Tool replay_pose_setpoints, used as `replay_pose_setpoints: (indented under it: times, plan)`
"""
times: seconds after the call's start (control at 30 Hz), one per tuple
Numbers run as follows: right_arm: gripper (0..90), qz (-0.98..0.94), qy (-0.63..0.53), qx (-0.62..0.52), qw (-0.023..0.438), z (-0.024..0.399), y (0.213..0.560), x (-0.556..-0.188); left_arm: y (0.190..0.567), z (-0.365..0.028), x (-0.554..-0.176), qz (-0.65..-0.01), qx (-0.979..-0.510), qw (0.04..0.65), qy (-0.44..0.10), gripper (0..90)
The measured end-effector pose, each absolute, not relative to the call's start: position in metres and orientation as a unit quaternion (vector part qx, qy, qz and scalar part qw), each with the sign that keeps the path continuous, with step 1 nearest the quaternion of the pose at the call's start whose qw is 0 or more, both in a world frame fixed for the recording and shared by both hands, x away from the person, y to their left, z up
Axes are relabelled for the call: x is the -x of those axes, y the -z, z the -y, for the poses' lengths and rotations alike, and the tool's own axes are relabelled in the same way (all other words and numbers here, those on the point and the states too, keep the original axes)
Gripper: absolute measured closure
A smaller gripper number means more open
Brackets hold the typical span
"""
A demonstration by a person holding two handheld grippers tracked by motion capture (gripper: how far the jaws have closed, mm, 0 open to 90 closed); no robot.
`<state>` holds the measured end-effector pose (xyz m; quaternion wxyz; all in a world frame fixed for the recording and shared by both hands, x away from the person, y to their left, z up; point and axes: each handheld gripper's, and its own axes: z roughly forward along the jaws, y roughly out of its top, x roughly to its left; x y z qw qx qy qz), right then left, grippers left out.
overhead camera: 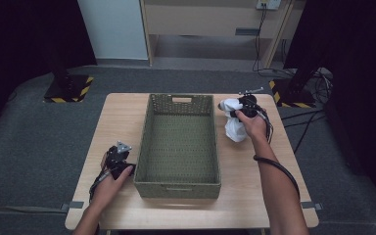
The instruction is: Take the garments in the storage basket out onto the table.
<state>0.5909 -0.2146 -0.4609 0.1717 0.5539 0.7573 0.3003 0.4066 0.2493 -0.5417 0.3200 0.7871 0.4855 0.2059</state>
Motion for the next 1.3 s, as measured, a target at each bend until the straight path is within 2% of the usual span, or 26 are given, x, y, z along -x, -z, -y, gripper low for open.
replay_pose_setpoints:
  times: [0.53,0.87,1.03,1.23,1.3]
  plan:
    - [48.1,-0.752,-0.285,-0.571,0.164,0.223,0.488,-0.594,0.542,-0.249,-0.407,-0.485,-0.787,0.32,-0.206,0.0]
    - [42.3,-0.756,-0.277,-0.569,0.166,0.226,0.495,-0.594,0.542,-0.249,-0.407,-0.485,-0.787,0.32,-0.206,0.0]
    - [30.3,-0.753,-0.276,-0.573,0.167,0.224,0.497,-0.595,0.542,-0.249,-0.407,-0.485,-0.787,0.32,-0.206,0.0]
    - [5.5,-0.748,-0.269,-0.58,0.179,0.223,0.498,-0.595,0.542,-0.249,-0.407,-0.485,-0.787,0.32,-0.206,0.0]
    - [4.3,-0.749,-0.267,-0.578,0.183,0.223,0.497,-0.594,0.542,-0.249,-0.407,-0.485,-0.787,0.32,-0.206,0.0]
